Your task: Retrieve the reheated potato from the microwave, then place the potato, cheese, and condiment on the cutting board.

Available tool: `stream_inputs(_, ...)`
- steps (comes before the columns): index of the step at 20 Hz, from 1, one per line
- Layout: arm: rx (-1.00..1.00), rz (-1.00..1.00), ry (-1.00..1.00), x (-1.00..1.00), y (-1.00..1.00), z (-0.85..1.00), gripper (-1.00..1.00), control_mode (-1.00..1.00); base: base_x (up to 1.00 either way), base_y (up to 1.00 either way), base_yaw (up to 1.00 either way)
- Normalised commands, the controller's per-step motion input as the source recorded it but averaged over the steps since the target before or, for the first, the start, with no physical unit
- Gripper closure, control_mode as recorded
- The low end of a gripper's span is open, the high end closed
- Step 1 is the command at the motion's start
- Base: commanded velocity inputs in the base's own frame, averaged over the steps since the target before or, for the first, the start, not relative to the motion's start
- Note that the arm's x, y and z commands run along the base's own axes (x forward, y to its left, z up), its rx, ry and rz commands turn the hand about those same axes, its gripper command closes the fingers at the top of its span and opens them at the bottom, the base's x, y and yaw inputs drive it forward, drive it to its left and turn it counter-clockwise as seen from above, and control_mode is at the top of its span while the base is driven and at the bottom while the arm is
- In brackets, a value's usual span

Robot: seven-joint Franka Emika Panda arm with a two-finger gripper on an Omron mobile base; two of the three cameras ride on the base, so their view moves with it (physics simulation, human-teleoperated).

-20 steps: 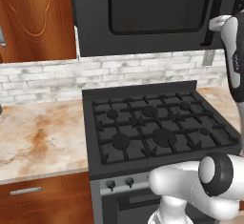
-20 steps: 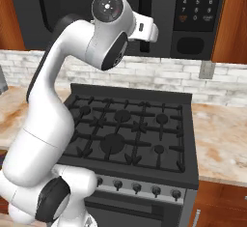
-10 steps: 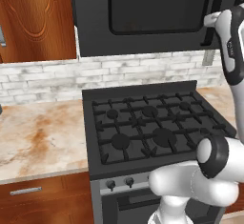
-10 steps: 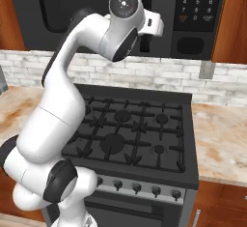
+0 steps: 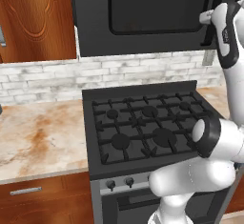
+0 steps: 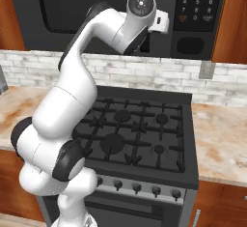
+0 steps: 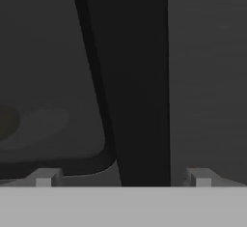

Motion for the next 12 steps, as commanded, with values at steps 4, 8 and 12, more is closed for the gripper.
stream_inputs(4,0.03,0.02,0.00,0.57,-0.11,-0.05,-1.00,-1.00,0.00,0.00,0.00)
stream_inputs(8,0.04,0.03,0.00,0.56,-0.10,-0.06,-1.00,-1.00,0.00,0.00,0.00)
stream_inputs(12,0.02,0.05,0.00,0.51,0.02,-0.08,1.00,-1.00,0.00,0.00,0.00)
